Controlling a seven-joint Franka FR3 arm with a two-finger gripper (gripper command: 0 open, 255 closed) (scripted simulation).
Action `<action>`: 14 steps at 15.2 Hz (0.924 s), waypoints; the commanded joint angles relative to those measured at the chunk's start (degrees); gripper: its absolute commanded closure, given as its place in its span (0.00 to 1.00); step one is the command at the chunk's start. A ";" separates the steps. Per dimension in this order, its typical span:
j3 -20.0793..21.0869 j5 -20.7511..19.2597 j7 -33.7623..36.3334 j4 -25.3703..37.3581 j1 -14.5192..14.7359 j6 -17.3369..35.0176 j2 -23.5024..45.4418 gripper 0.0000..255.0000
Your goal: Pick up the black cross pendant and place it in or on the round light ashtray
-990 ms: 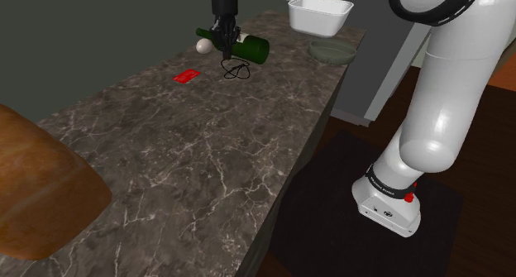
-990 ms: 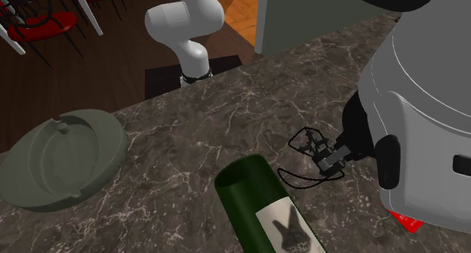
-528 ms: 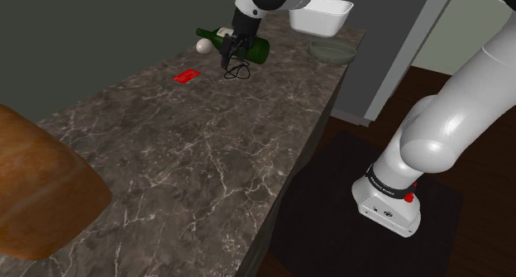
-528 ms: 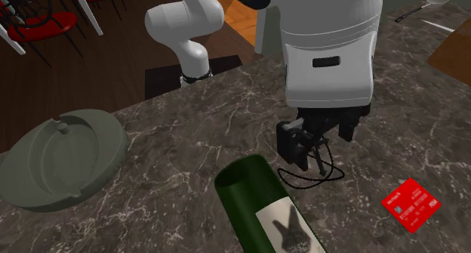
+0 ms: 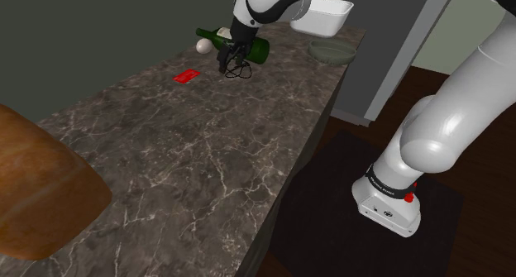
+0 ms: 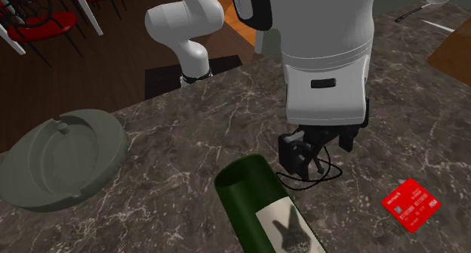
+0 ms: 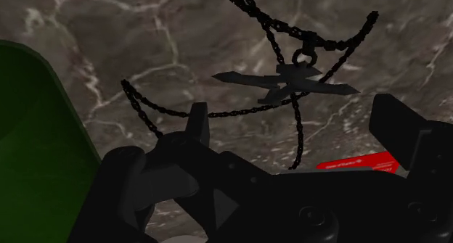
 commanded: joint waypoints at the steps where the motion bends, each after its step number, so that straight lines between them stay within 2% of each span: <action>1: 0.01 0.00 0.01 -0.01 0.00 0.05 0.02 0.00; 4: 0.01 0.00 0.01 -0.01 0.00 0.05 0.02 0.00; 5: 0.01 0.00 0.00 -0.02 0.00 0.05 0.02 1.00; 14: 0.02 0.00 0.01 -0.01 -0.01 0.05 0.02 1.00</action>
